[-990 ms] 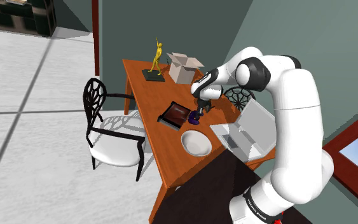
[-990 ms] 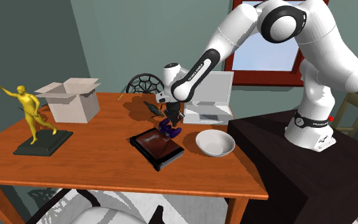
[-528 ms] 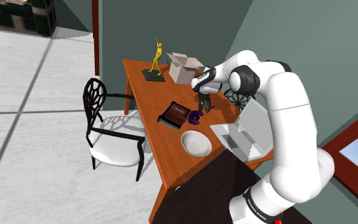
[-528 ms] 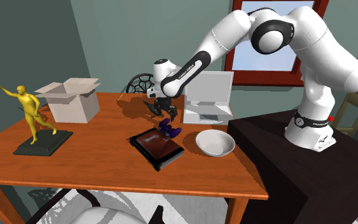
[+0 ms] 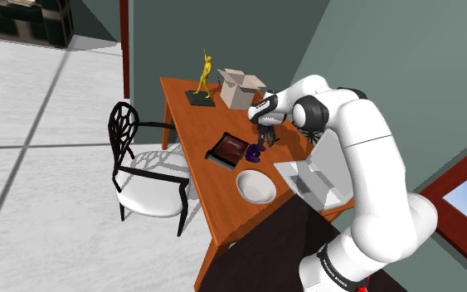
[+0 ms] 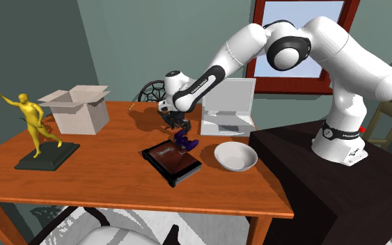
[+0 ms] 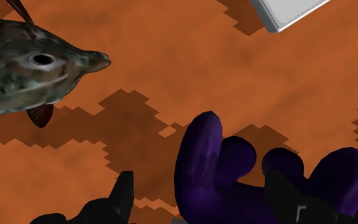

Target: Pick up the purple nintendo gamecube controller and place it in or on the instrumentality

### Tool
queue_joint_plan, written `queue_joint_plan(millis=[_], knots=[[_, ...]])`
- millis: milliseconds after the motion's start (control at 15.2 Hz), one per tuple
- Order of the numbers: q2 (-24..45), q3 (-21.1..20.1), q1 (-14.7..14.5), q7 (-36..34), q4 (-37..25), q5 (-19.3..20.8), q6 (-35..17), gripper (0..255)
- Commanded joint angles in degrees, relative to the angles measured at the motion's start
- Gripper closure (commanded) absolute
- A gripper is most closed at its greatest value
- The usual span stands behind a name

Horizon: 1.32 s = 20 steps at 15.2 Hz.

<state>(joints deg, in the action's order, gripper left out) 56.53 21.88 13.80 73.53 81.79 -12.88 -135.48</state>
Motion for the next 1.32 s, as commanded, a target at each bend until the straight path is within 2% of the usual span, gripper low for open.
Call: queue_joint_plan(millis=[0,462,528,1254], knots=[[0.86,-0.21,0.27,0.09,-0.26,-0.17,-0.65,0],[0.87,-0.21,0.27,0.09,-0.29,-0.16,-0.62,0],[0.87,-0.21,0.27,0.09,-0.29,-0.16,-0.62,255],[-0.36,0.07,0.02,0.14,0.33,0.03,0.01,255]])
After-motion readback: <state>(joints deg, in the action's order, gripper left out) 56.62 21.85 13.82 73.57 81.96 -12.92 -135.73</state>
